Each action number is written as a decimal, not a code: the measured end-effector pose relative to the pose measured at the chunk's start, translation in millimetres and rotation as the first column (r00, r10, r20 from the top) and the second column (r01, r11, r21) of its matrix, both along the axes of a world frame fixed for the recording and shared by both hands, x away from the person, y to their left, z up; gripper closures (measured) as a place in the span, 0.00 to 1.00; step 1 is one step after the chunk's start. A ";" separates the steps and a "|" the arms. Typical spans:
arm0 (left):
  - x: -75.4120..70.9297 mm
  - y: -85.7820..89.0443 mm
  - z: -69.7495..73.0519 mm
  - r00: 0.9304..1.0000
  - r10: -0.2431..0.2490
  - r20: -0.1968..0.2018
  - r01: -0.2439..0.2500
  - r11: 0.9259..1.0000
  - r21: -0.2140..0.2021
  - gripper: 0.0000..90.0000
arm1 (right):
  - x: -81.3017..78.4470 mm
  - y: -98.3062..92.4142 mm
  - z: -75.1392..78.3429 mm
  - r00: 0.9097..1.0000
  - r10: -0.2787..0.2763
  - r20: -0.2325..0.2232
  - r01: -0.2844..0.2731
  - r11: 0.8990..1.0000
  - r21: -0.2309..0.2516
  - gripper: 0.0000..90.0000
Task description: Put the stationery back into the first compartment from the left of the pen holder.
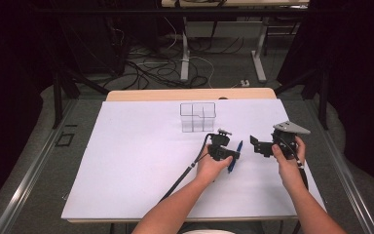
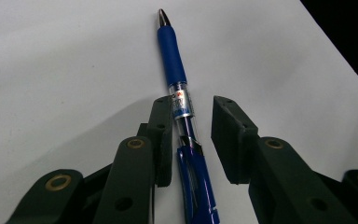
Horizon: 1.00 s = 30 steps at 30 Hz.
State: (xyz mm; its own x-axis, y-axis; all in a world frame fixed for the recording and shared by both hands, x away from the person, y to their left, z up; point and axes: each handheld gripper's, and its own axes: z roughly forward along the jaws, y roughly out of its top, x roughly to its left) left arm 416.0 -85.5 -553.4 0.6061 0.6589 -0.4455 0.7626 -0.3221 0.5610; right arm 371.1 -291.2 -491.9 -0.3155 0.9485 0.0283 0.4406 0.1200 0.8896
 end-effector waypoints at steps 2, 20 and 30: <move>-0.4 -1.2 -1.0 1.000 0.005 -0.003 -0.005 1.000 0.000 0.79 | 0.0 0.4 -0.2 1.000 0.000 -0.003 0.000 1.000 0.003 0.00; -3.9 -4.5 -1.9 0.999 0.045 -0.002 -0.045 0.999 0.015 0.86 | -0.1 0.9 -0.8 1.000 0.003 -0.004 -0.003 1.000 0.000 0.00; -4.1 -4.1 -2.1 0.995 0.089 -0.035 -0.088 0.996 0.008 0.88 | 0.1 0.9 -1.7 1.000 0.006 -0.006 -0.006 1.000 -0.002 0.00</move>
